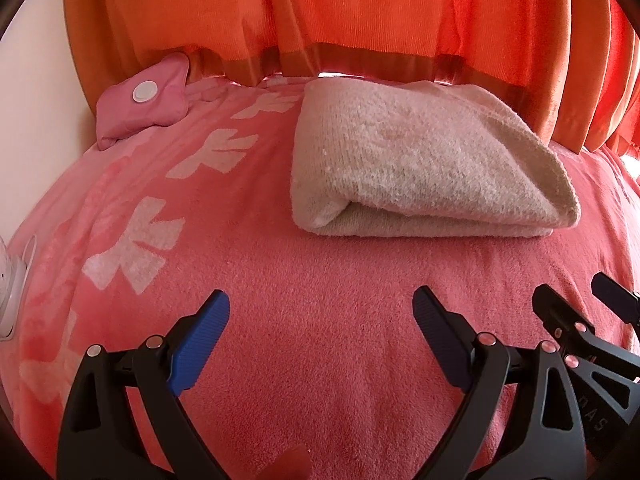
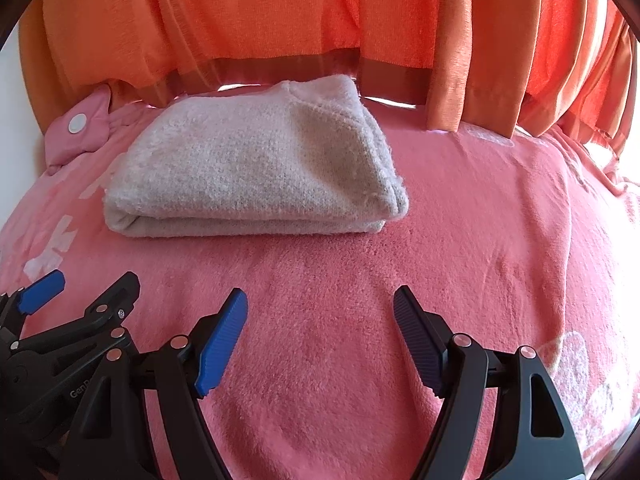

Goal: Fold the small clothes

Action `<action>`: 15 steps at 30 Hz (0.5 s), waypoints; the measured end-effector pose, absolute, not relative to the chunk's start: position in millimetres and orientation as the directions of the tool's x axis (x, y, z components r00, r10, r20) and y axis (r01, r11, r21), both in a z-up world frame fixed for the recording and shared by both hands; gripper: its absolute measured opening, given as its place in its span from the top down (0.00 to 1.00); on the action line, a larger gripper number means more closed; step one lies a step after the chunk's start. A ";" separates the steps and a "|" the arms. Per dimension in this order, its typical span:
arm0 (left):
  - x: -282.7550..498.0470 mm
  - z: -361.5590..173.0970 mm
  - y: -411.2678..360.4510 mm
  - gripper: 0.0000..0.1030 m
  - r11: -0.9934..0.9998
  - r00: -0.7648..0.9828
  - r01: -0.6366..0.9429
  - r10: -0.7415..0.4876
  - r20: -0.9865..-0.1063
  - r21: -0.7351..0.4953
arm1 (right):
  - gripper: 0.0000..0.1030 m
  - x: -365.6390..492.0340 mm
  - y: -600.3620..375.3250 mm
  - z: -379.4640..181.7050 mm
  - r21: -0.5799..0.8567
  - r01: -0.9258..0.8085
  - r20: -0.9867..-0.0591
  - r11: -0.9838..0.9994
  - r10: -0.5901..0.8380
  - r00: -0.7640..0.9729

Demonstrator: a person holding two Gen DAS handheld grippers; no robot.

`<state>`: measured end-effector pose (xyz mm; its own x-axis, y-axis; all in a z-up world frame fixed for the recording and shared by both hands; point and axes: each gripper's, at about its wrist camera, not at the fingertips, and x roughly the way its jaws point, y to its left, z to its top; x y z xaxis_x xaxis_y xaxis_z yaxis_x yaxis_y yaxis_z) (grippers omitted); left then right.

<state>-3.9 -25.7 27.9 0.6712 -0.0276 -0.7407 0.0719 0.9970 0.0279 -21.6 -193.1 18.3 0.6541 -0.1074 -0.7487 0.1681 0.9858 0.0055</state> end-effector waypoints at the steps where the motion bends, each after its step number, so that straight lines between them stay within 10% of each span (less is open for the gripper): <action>1: -3.6 27.8 -25.6 0.12 0.997 0.671 0.070 -0.026 -0.741 0.029 | 0.29 -21.7 -192.9 17.8 0.005 0.169 -0.750 0.986 -0.108 0.653; 15: -0.9 26.6 -24.6 0.12 0.997 0.668 0.066 -0.021 -0.744 0.030 | 0.29 -22.6 -190.8 15.9 0.003 0.179 -0.751 0.984 -0.116 0.650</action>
<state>-0.9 -24.6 26.6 0.6683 -0.0213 -0.7435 0.0656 0.9974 0.0304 -22.6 -190.8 15.9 0.6503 -0.1163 -0.7507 0.1790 0.9838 0.0027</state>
